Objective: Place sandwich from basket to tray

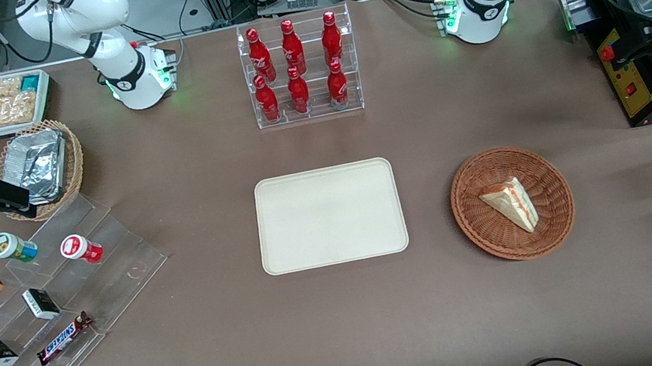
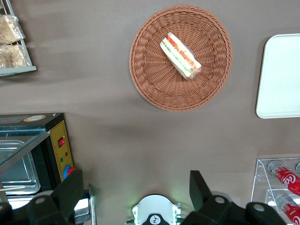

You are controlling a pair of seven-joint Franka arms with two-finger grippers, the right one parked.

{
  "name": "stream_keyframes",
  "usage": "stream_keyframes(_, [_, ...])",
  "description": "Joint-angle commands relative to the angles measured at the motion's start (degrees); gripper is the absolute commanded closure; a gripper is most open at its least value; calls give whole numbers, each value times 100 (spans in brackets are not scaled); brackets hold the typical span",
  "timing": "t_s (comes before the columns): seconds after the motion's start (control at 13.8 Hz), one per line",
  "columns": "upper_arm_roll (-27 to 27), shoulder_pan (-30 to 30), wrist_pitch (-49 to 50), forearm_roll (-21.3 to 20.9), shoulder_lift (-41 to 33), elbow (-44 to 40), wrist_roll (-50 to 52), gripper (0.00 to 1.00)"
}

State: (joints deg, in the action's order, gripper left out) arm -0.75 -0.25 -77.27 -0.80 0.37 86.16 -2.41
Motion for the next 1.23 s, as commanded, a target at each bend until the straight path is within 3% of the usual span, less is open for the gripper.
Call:
stream_keyframes(0.0, [-311, -247, 46, 44, -63, 6, -57, 0])
stream_keyframes(0.29, [-311, -213, -41, -17, -11, 198, 12, 0])
stream_keyframes(0.51, [-312, -195, -882, -26, 24, 1005, 599, 0])
stream_keyframes(0.8, [-207, -317, -2613, -43, 313, 2201, 2292, 0])
stream_keyframes(1.16, [-171, -941, -4346, -43, 1261, 2590, 4788, 0])
